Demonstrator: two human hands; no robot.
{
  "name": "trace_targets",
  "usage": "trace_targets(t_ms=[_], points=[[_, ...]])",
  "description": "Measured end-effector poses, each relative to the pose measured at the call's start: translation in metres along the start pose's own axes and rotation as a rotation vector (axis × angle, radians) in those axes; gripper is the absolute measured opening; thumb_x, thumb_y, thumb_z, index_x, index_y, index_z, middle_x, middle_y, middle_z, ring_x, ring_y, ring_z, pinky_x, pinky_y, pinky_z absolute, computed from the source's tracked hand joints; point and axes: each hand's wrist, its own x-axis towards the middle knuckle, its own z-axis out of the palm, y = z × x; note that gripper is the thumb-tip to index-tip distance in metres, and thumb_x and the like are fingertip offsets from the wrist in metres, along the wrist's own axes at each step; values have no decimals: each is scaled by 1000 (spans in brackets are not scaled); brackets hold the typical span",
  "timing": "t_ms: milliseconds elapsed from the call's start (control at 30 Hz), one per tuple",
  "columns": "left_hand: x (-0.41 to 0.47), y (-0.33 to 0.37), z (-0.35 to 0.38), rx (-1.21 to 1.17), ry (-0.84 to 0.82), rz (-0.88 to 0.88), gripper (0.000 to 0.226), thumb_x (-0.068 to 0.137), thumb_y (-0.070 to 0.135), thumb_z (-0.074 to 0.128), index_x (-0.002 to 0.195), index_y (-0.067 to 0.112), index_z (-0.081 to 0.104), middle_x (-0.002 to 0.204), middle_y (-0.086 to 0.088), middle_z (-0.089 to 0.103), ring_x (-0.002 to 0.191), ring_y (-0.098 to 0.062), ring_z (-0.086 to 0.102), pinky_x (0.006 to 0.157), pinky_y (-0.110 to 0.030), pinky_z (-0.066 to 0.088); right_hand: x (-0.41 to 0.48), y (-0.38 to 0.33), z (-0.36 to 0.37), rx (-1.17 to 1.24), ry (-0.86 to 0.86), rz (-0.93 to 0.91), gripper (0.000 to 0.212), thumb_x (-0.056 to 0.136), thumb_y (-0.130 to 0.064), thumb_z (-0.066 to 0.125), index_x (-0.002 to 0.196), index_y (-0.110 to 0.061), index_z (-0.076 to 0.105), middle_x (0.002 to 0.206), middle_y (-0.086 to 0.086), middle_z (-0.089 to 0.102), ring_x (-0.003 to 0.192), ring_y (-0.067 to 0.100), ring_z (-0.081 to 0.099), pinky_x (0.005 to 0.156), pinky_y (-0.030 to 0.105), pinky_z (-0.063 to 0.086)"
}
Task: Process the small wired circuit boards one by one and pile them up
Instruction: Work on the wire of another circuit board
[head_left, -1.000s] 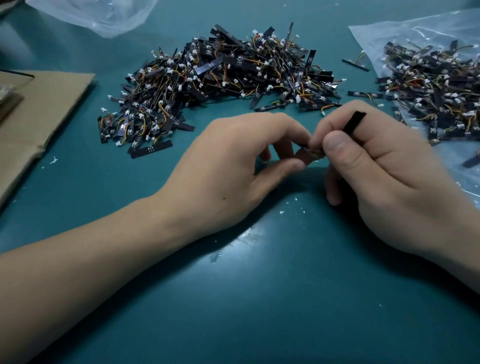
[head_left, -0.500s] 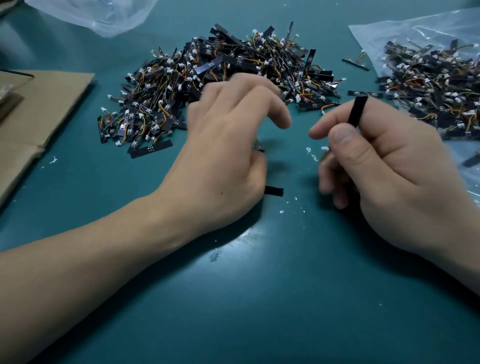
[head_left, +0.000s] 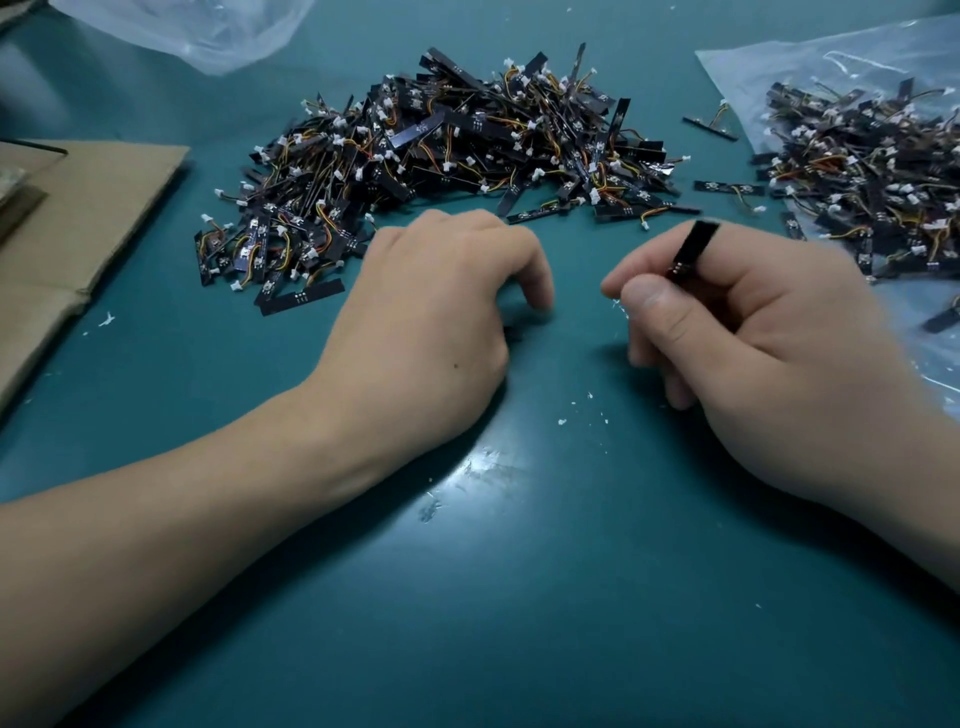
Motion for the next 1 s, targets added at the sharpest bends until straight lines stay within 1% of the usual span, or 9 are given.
trace_targets(t_ms=[167, 333, 433, 533, 633, 700, 800, 900, 1000], points=[[-5, 8, 0, -46, -63, 141, 45, 79, 16, 49, 121, 24, 60, 112, 20, 57, 112, -12, 53, 103, -39, 39, 0, 1, -1, 15, -4, -36, 21, 106, -18, 54, 114, -33, 67, 85, -11, 71, 54, 14, 63, 53, 12, 43], [-4, 5, 0, 5, -92, 14, 65, 67, 8, 35, 125, 31, 56, 100, 25, 48, 111, -9, 47, 103, -29, 26, 0, -1, -1, 16, 36, -30, 18, 107, -26, 56, 105, -26, 73, 73, -9, 69, 51, 14, 62, 51, 11, 42], [-3, 5, 1, 59, -24, -131, 78, 66, 5, 29, 136, 34, 47, 118, 21, 53, 116, -10, 40, 104, -30, 20, 0, -2, -2, -24, 34, -36, 33, 106, -36, 56, 89, -15, 76, 68, -4, 67, 53, 18, 60, 49, 21, 43], [-4, 8, 1, -66, 104, -96, 74, 80, -3, 46, 147, 28, 42, 132, 19, 51, 120, -5, 36, 107, -29, 22, -1, -5, -2, -31, 22, -14, 34, 104, -38, 57, 81, -21, 74, 64, -5, 67, 52, 19, 60, 49, 25, 45], [-8, 10, -3, -215, 148, 160, 50, 92, 13, 56, 141, 16, 51, 122, 14, 61, 117, -12, 55, 107, -42, 38, -1, -6, -3, -27, -24, 19, 37, 101, -35, 53, 69, -20, 65, 59, -2, 63, 53, 21, 59, 52, 33, 45], [-9, 10, -4, -259, 134, 250, 29, 97, 15, 56, 125, 12, 64, 107, 12, 65, 102, -12, 61, 95, -31, 45, -1, -6, -5, -27, -57, 15, 42, 99, -30, 52, 60, -14, 58, 54, 3, 59, 50, 20, 57, 53, 37, 43], [-6, 9, -3, -288, 109, 243, 10, 97, 10, 63, 104, 11, 70, 90, 13, 64, 83, -5, 58, 78, -12, 39, -2, -6, -6, -23, -51, 5, 43, 98, -29, 53, 59, -13, 58, 52, 4, 57, 48, 18, 57, 49, 32, 41], [-5, 9, -2, -297, 70, 208, 4, 95, 12, 67, 99, 12, 68, 83, 16, 61, 75, -4, 54, 72, -9, 37, -1, -5, -4, 4, 13, -3, 35, 101, -32, 55, 70, -17, 64, 58, -2, 62, 50, 19, 57, 49, 24, 41], [-6, 9, -2, -288, 63, 216, 5, 94, 12, 67, 100, 12, 68, 82, 17, 60, 74, -2, 54, 72, -8, 36, 0, -5, -4, 55, 39, -5, 22, 101, -35, 57, 85, -23, 67, 67, -6, 67, 53, 22, 59, 51, 31, 46]])
